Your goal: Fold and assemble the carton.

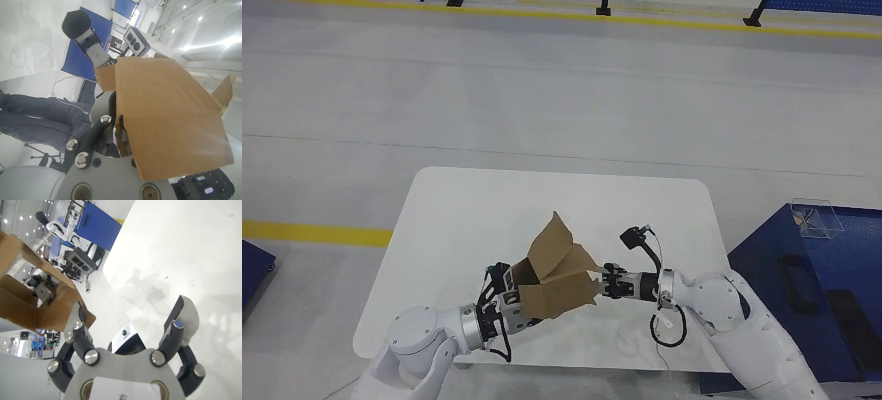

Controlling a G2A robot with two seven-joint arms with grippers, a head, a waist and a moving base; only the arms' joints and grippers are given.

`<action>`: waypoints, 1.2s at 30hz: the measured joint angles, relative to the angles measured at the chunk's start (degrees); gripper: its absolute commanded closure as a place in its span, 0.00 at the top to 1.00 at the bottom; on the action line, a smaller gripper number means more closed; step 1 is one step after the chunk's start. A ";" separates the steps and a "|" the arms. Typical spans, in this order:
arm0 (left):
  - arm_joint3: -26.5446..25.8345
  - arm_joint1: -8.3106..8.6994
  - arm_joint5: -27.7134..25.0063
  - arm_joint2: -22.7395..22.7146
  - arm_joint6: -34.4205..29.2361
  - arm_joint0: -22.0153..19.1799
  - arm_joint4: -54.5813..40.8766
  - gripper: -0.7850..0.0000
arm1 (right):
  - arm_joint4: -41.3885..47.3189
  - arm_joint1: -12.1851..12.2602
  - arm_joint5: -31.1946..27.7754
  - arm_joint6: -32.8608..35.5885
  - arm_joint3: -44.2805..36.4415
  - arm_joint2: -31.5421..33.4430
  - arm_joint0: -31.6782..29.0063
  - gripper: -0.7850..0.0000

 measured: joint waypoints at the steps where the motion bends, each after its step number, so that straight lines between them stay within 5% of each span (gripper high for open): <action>1: -0.03 0.06 -0.09 0.01 0.04 0.04 -0.04 0.00 | 0.25 -0.14 -0.27 0.32 0.24 -0.65 0.15 1.00; 36: 0.06 0.80 -2.60 4.22 5.87 0.14 0.30 0.00 | 5.66 1.56 -5.18 0.68 -7.02 8.43 -6.95 1.00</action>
